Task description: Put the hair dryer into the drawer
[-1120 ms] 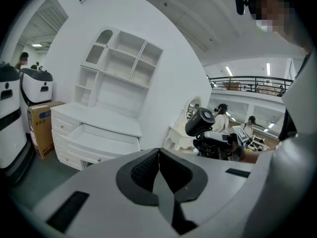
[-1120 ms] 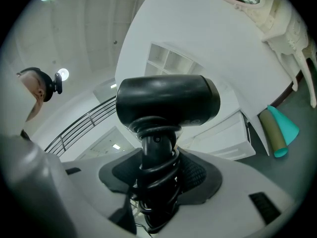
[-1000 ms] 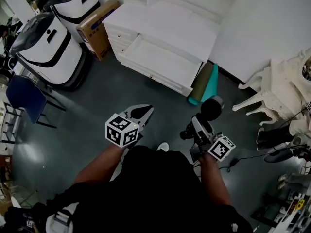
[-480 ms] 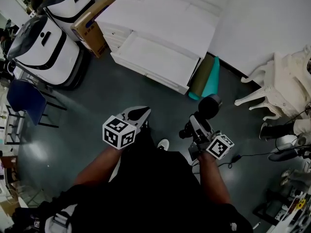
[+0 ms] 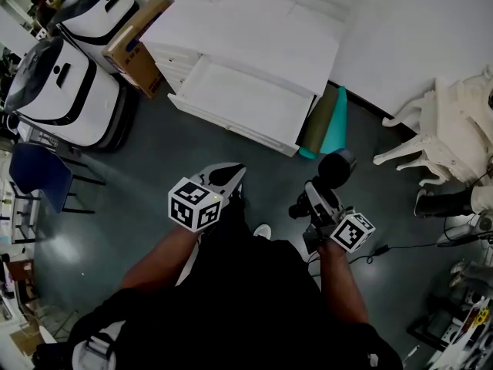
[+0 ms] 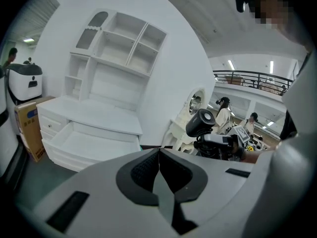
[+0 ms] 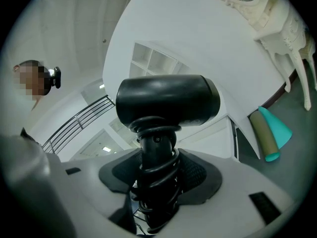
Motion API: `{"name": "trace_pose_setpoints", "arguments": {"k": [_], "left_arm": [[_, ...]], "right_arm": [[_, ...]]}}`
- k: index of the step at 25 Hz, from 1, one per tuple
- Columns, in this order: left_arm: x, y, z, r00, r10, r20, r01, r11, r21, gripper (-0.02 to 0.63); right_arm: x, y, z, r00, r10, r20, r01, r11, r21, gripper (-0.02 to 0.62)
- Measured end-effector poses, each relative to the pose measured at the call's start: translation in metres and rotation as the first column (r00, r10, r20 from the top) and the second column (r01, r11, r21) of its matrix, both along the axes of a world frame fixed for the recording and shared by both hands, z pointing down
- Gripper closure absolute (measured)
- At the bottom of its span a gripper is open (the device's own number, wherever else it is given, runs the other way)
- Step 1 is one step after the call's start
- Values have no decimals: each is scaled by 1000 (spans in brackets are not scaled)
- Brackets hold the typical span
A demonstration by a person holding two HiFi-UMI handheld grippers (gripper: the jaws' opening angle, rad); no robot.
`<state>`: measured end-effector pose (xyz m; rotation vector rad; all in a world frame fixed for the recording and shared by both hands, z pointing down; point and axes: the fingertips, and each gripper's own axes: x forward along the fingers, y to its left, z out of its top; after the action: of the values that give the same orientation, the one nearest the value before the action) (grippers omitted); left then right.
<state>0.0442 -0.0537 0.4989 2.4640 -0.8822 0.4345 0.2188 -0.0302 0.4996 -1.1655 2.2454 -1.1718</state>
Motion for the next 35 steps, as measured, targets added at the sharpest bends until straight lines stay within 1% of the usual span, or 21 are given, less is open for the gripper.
{"name": "trace_pose_setpoints", "arguments": {"k": [4,9,13,15,20,26,28,30,32,35], "left_arm": [[-4,-29,4,1000,10,-4,-10,1000,-16,595],[-16,-70,12,1000,13,-11,-13,999,-38,595],[-25,-110,20,1000,16,-11,-16,999,-46,595],[-31,-128,26,1000,17,-13,-18,998,-56,595],[-47,-174,40,999,35,-11,-36,996,-86,595],[-57,-216,58,996,92,0,-92,989,-112,595],[-60,-227,63,994,111,0,-110,986,-123,595],[-64,-235,68,992,129,-2,-129,982,-136,595],[-67,-242,74,989,150,2,-148,978,-145,595],[-70,-251,83,985,172,14,-168,974,-153,595]], "right_arm": [[-7,-31,1,1000,-4,-11,4,1000,-21,359],[-21,-72,12,995,-18,-101,14,999,-48,359],[-28,-108,31,971,-42,-236,23,997,-79,359],[-33,-124,41,959,-58,-277,30,994,-103,359],[-52,-168,63,942,-88,-325,35,985,-168,359],[-73,-210,82,914,-111,-391,28,977,-212,359],[-78,-221,87,892,-122,-436,26,975,-222,359],[-82,-233,94,855,-141,-499,28,973,-228,359],[-84,-244,105,801,-168,-575,34,971,-236,359],[-83,-258,128,700,-225,-678,48,962,-269,359]]}}
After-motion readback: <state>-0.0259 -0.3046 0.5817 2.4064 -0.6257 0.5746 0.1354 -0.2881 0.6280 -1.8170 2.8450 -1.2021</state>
